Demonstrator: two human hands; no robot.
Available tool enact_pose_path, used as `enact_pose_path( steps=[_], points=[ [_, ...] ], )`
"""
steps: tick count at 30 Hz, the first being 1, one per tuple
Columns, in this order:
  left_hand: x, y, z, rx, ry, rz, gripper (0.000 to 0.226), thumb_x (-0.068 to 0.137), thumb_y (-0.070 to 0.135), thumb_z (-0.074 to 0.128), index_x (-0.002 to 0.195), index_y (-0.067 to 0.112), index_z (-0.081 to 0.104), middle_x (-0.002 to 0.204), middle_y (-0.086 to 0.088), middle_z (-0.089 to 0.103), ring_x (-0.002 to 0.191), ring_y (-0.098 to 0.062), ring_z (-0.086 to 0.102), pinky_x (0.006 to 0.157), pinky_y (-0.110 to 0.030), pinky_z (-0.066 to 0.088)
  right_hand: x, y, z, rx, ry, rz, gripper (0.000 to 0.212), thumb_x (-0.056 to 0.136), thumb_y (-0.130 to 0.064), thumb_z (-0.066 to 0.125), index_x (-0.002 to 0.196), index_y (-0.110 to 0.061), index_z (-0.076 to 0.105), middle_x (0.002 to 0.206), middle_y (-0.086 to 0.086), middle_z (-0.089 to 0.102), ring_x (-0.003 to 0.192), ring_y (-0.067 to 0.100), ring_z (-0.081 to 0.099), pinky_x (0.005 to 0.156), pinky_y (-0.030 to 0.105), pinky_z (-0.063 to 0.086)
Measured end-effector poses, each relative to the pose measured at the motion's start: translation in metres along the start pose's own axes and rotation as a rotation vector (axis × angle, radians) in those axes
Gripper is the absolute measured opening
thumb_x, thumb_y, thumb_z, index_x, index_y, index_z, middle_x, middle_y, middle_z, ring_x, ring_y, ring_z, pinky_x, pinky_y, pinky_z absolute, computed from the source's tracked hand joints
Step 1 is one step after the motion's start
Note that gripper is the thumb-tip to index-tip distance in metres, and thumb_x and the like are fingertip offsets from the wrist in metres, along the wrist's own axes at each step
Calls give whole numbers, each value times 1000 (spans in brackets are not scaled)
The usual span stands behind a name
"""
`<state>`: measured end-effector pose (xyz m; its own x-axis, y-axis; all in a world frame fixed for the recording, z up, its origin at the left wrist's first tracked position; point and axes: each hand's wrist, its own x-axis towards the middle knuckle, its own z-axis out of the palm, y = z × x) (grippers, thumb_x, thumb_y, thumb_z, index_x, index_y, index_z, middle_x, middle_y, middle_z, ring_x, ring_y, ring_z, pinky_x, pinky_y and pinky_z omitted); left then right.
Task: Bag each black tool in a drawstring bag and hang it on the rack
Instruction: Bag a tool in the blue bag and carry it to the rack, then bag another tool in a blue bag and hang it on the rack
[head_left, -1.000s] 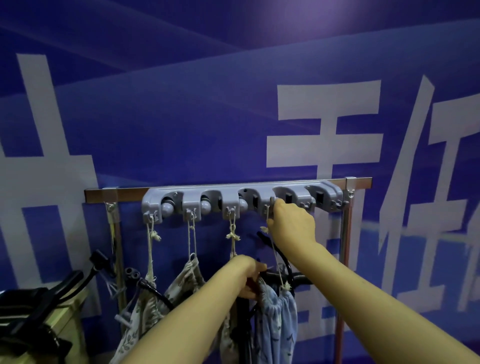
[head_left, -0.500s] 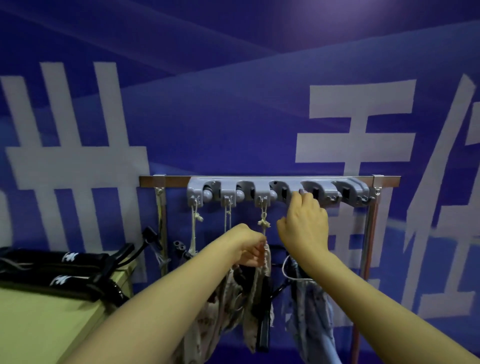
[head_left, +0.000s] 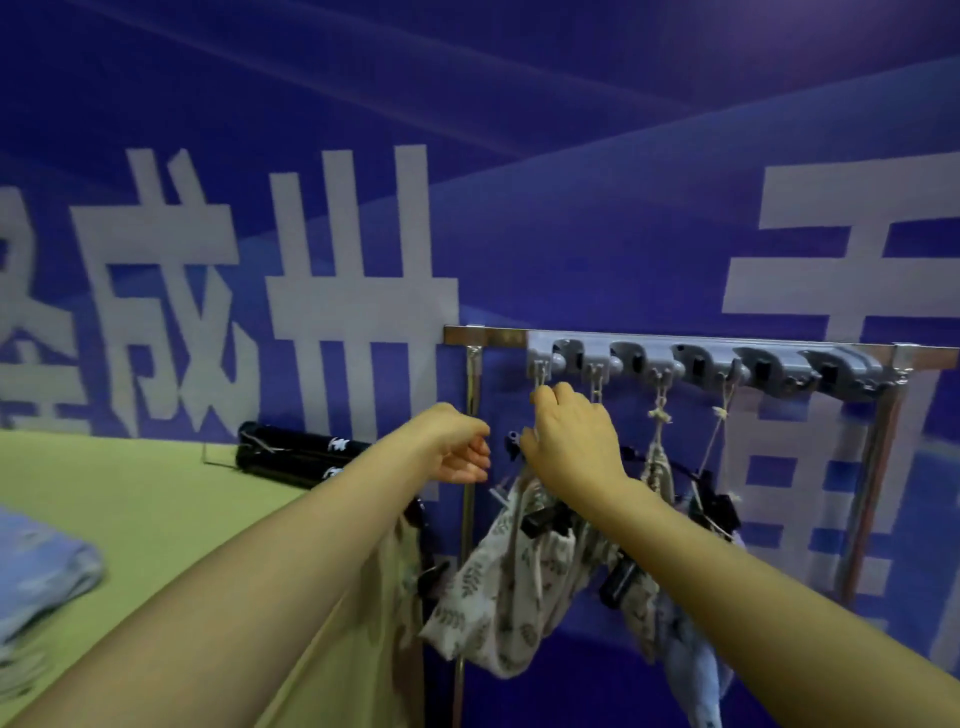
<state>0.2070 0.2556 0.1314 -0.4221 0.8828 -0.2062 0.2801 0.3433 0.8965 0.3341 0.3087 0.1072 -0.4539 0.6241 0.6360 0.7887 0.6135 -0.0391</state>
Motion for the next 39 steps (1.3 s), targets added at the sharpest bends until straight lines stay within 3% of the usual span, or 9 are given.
enact_pose_path(
  steps=[3,6,10,16,23,28,32,35,39],
  points=[
    [-21,-25,-41,-22,72,-13,33,97,20,44,69,5,52,70,-9,58,59,-17,58,49,-20,49,-2,-48,4,43,-30,-100,28,95,-26,46,118,-10,47,115,10,54,99,32,55,72,35,32],
    [-45,-56,-78,-79,129,-38,33,97,18,44,69,3,51,70,-11,56,71,-22,60,62,-24,52,-9,-99,14,93,-66,-180,27,95,-26,45,115,-8,47,113,11,56,98,34,55,70,36,33],
    [-70,-104,-134,-100,262,-83,32,97,18,45,67,6,51,69,-8,57,58,-17,58,38,-15,47,-25,-172,29,200,-126,-281,30,94,-27,46,118,-10,48,115,11,58,100,34,57,68,36,35],
    [-91,-188,-198,-3,480,-131,28,92,16,57,66,7,50,66,-8,54,47,-14,49,38,-17,38,-54,-243,74,361,-343,-361,29,92,-31,53,117,-17,56,116,6,61,103,26,59,82,39,51],
    [-101,-254,-242,105,678,-195,44,83,24,68,53,11,39,62,-10,44,74,-22,47,69,-28,37,-70,-292,116,473,-413,-382,33,91,-31,55,121,-19,59,116,5,59,107,24,55,83,35,49],
    [-100,-268,-256,182,764,-198,32,84,22,68,62,11,46,72,-13,54,71,-25,51,68,-29,39,-66,-314,131,500,-396,-411,27,92,-30,55,115,-21,65,111,5,62,104,24,56,79,33,47],
    [-93,-281,-277,238,805,-217,44,85,24,67,53,15,37,69,-13,49,67,-24,47,64,-31,37,-62,-324,140,518,-385,-427,21,93,-24,54,105,-19,69,104,4,64,98,24,58,77,33,47],
    [-87,-284,-285,281,778,-211,47,86,27,67,52,17,36,67,-13,49,67,-26,48,69,-43,48,-59,-327,146,520,-367,-441,20,92,-16,52,101,-16,70,101,5,64,94,24,59,77,33,48],
    [-77,-282,-282,399,702,-250,37,80,43,68,62,20,45,83,-12,62,96,-34,59,81,-39,50,-56,-335,151,521,-368,-397,23,91,-10,45,97,-11,67,100,8,63,91,26,57,75,35,46]
  ],
)
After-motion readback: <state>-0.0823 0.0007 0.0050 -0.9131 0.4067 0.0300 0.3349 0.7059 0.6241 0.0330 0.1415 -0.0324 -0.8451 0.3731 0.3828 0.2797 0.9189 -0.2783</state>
